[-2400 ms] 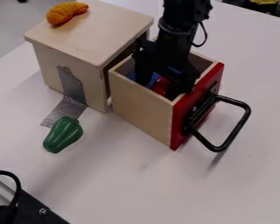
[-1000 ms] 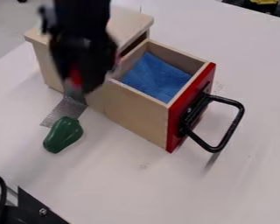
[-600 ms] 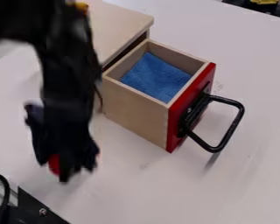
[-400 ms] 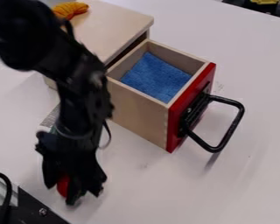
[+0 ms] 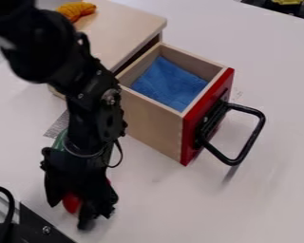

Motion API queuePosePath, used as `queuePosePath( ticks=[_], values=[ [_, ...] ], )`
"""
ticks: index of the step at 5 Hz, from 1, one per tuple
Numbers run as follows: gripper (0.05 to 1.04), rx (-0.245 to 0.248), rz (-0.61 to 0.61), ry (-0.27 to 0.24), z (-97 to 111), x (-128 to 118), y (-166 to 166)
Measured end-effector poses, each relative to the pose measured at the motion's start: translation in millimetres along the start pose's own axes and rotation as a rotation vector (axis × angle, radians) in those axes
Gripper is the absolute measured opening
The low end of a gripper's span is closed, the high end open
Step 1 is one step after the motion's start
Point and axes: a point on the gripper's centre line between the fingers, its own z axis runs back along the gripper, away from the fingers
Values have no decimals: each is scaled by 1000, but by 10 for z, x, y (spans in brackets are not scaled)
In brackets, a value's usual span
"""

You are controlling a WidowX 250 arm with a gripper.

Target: Take the red object from the drawer to the bottom right side of the white table

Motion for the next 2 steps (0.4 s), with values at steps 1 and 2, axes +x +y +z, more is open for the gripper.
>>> queuePosePath(
  ticks=[1, 2],
  values=[
    [1003, -32, 11, -141, 497, -99, 65],
    [999, -95, 34, -214, 865, -164, 155]
  ],
)
